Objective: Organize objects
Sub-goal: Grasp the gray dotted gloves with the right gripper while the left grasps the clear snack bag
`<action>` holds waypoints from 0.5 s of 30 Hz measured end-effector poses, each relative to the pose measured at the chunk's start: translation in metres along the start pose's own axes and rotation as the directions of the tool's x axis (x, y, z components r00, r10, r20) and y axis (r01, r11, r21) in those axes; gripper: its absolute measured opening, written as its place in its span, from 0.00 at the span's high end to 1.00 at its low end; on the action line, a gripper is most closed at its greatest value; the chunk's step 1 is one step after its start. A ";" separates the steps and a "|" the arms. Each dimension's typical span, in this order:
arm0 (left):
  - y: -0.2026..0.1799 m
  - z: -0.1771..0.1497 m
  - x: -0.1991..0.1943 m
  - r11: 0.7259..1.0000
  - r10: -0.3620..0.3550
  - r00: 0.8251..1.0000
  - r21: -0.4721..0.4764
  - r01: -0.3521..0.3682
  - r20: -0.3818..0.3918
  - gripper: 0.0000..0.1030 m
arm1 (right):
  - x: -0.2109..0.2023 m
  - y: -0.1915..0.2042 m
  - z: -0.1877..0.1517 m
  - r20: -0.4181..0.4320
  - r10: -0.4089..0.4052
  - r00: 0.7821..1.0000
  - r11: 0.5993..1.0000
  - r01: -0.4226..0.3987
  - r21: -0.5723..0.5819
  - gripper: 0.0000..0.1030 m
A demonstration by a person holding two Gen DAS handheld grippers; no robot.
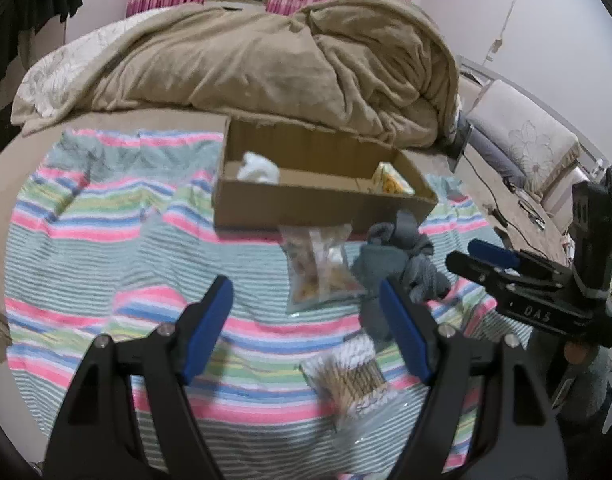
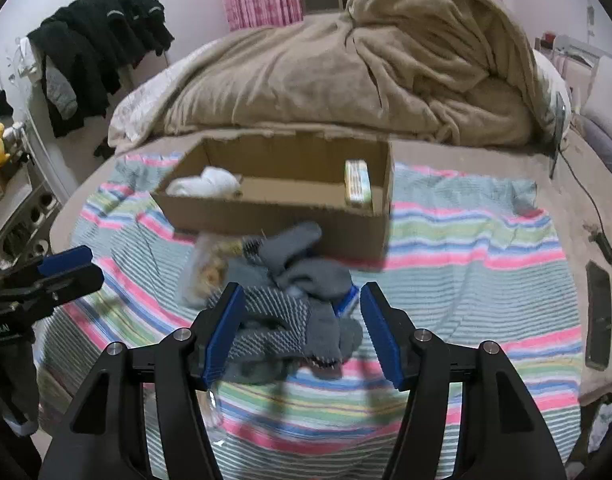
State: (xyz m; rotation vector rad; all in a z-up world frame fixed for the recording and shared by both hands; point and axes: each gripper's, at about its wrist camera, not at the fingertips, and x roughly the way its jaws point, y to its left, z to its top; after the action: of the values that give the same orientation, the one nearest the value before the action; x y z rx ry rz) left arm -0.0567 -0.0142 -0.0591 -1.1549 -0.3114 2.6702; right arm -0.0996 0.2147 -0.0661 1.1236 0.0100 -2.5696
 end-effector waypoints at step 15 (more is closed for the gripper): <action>0.004 -0.009 0.058 0.999 0.033 0.995 0.006 -0.032 -0.097 0.25 | 0.038 -0.009 -0.014 -0.074 0.012 0.997 1.000 -0.011 0.007 0.42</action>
State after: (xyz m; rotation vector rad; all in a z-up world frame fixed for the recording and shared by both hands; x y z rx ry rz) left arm -0.0891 -0.0005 -0.1067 -1.2943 -0.2725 2.6300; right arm -0.1164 0.2140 -0.1036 1.2171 0.0130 -2.5184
